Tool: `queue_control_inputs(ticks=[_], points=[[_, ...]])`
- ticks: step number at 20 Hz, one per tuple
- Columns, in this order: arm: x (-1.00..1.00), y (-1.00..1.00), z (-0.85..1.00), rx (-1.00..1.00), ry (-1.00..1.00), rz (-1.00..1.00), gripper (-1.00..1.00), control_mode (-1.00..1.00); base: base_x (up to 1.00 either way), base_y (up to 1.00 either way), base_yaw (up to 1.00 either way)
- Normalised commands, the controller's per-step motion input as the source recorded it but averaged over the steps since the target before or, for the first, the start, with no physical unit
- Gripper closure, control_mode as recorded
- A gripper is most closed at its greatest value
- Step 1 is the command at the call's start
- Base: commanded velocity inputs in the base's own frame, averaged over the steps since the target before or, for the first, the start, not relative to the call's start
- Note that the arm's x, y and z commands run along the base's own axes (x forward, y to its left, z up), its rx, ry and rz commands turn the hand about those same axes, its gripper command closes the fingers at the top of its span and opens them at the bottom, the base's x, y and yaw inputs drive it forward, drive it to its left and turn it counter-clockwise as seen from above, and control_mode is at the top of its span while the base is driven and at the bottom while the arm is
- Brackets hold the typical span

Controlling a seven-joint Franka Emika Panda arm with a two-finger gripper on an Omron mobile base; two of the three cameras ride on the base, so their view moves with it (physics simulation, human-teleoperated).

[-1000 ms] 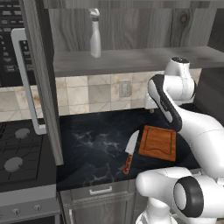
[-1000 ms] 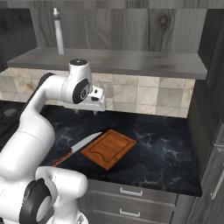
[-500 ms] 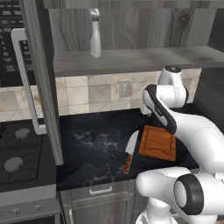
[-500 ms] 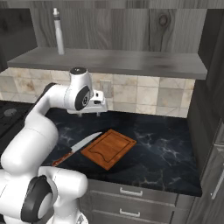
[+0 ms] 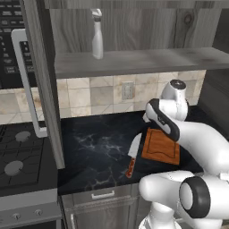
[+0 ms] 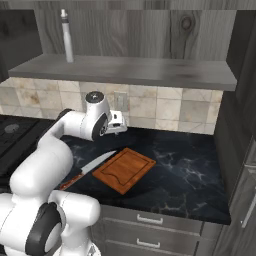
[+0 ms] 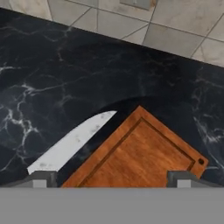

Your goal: Move the cutting board and knife to the sink. Then move spray from the cabinet to the counter.

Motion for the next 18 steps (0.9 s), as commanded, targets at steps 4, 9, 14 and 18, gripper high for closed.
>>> queue_control_inputs(ticks=[4,9,14,18], points=[[0.41,-0.11,-0.23,0.00,-0.01,0.01,-1.00,-1.00,0.00,0.00,0.00],[0.46,-0.07,-0.19,0.00,0.03,0.00,-1.00,-1.00,0.00,0.00,0.00],[0.44,-0.10,-0.21,0.00,0.03,0.00,-1.00,-1.00,0.00,0.00,0.00],[0.36,-0.13,-0.29,0.00,0.01,0.00,-1.00,-1.00,0.00,0.00,0.00]])
